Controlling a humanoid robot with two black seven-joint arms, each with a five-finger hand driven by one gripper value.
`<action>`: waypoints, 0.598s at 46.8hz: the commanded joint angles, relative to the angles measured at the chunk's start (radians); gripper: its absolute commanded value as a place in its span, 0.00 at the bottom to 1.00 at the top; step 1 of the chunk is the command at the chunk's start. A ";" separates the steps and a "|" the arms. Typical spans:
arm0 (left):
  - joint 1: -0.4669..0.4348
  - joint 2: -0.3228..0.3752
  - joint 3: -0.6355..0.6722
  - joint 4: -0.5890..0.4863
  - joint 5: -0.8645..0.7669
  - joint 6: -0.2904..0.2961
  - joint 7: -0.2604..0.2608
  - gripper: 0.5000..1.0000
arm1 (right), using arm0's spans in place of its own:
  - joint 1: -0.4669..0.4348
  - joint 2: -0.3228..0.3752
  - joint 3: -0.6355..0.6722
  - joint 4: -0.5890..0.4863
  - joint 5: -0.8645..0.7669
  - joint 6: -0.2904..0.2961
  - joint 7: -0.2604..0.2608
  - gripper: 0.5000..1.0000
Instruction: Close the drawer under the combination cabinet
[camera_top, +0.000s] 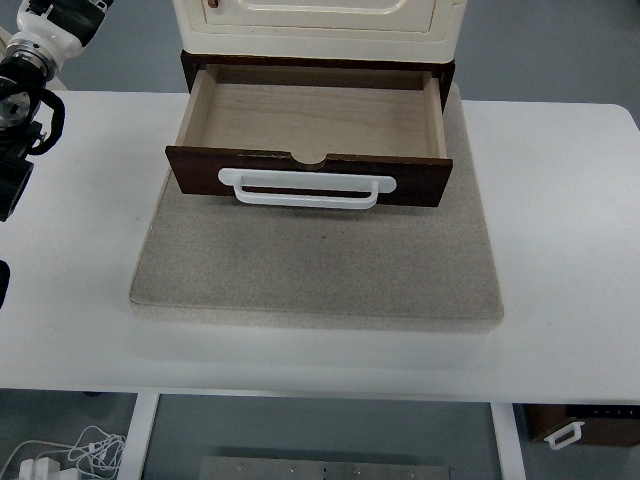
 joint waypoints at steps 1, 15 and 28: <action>0.000 -0.003 0.000 -0.001 0.012 0.000 0.000 1.00 | -0.001 0.000 0.000 0.000 0.000 -0.001 0.000 0.90; -0.012 0.003 0.001 -0.003 0.035 -0.002 0.000 0.99 | 0.000 0.000 0.000 0.000 0.000 0.001 0.000 0.90; -0.066 0.058 0.000 -0.008 0.098 -0.020 0.000 0.99 | 0.000 0.000 0.000 0.000 0.000 0.001 0.000 0.90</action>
